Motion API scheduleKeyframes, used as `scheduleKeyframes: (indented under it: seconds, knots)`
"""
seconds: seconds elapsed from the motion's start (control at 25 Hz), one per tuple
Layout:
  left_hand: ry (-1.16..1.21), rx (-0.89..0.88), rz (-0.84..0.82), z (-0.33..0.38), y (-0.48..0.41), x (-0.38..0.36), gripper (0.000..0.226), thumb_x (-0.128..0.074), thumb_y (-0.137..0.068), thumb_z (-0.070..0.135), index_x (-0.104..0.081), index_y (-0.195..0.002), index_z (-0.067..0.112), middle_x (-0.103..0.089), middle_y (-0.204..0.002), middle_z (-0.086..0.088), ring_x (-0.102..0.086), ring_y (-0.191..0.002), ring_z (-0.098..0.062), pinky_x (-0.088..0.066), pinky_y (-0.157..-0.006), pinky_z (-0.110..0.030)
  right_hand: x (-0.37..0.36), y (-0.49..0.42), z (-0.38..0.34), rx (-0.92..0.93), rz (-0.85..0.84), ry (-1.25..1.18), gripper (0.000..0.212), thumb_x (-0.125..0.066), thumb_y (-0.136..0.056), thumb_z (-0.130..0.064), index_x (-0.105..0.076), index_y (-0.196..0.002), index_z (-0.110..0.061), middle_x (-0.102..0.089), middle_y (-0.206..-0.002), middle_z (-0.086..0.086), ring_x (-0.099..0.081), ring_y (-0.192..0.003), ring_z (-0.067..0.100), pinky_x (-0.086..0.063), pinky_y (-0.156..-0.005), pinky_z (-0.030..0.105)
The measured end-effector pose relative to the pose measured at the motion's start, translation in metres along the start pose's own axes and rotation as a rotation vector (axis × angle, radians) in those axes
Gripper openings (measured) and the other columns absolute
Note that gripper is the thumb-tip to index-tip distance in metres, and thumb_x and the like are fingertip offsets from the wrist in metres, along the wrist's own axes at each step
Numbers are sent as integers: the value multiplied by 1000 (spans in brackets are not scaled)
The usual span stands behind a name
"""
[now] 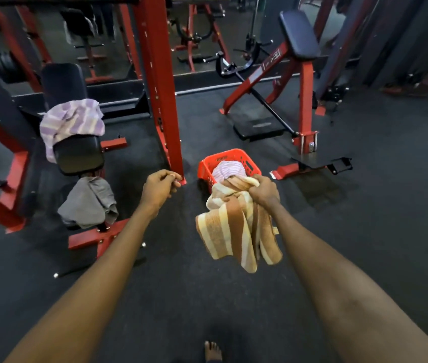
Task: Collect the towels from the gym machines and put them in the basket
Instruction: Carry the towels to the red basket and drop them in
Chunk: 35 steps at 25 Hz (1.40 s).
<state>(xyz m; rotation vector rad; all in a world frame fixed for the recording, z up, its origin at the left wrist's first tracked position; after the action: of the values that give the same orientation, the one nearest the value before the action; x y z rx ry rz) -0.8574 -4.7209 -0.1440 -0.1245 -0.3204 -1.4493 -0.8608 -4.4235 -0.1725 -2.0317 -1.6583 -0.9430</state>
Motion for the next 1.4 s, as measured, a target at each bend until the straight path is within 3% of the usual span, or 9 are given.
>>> scheduleKeyframes:
  seconds: [0.2, 0.36, 0.52, 0.68, 0.84, 1.04, 1.12, 1.24, 1.4]
  knots:
    - [4, 24, -20, 6, -122, -19, 21, -49, -96, 14, -70, -93, 13, -69, -75, -2, -62, -60, -4, -47, -57, -23, -7, -119, -26, -3, 43, 23, 34, -46, -60, -22, -66, -86, -31, -75, -96, 5, -68, -98, 30, -49, -81, 32]
    - [57, 47, -48, 5, -245, -41, 22, -48, -96, 10, -69, -97, 5, -65, -74, -6, -57, -63, -14, -45, -46, -14, -17, -224, -44, -63, 105, 53, 32, -48, -62, -21, -68, -88, -19, -72, -87, 2, -67, -93, 31, -52, -80, 36]
    - [43, 50, -97, 11, -344, -61, 21, -48, -96, 9, -68, -89, 11, -64, -70, -4, -55, -57, -9, -42, -48, -18, -21, -322, -59, -133, 156, 58, 48, -46, -61, -24, -70, -103, -20, -74, -105, 6, -65, -106, 33, -50, -88, 35]
    - [-18, 84, -136, 16, -434, -87, 21, -49, -95, 13, -69, -89, 14, -67, -72, -1, -58, -59, -9, -40, -50, -22, -14, -406, -69, -189, 192, 38, 23, -56, -70, -21, -67, -89, -15, -68, -83, 1, -59, -81, 24, -43, -73, 29]
    - [-43, 90, -167, 18, -506, -123, 21, -49, -93, 14, -69, -87, 17, -68, -73, 0, -59, -55, -5, -40, -49, -20, -17, -492, -63, -219, 195, 17, 14, -59, -74, -16, -64, -87, -16, -67, -78, -2, -62, -80, 24, -39, -69, 27]
    - [-101, 140, -134, 3, -588, -170, 23, -49, -94, 14, -69, -87, 21, -69, -73, 1, -60, -59, -6, -42, -53, -22, -51, -593, -40, -230, 89, -57, 27, -53, -64, -26, -64, -89, -25, -68, -84, -5, -63, -83, 22, -41, -73, 27]
    - [-114, 171, -131, -6, -612, -188, 24, -49, -95, 12, -68, -85, 21, -68, -71, 1, -58, -54, -2, -41, -52, -22, -66, -619, -28, -231, 57, -80, 44, -51, -62, -32, -67, -103, -34, -70, -92, -7, -64, -88, 19, -48, -80, 30]
    - [-114, 189, -141, -14, -638, -208, 24, -48, -95, 12, -68, -85, 20, -67, -72, 1, -58, -56, -5, -42, -50, -18, -97, -655, 8, -254, -15, -44, 65, -48, -62, -38, -56, -126, -43, -71, -109, 1, -68, -105, 27, -54, -93, 42]
    - [-135, 222, -161, -28, -663, -219, 23, -48, -96, 15, -71, -93, 16, -69, -75, 0, -60, -61, -8, -45, -54, -22, -133, -673, 39, -429, -288, 119, 77, -56, -66, -49, -48, -141, -31, -51, -134, 18, -57, -119, 38, -46, -106, 41]
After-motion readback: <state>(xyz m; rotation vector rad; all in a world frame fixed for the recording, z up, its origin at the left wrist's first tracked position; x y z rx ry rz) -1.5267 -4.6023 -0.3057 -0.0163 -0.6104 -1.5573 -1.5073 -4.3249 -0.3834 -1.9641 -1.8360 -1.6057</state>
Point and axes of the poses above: each hand's wrist, its own y-axis away from the middle knuckle, its own x-axis out of the back of the hand, z = x × y, the point moved 2 cm from there along -y, towards the middle knuckle
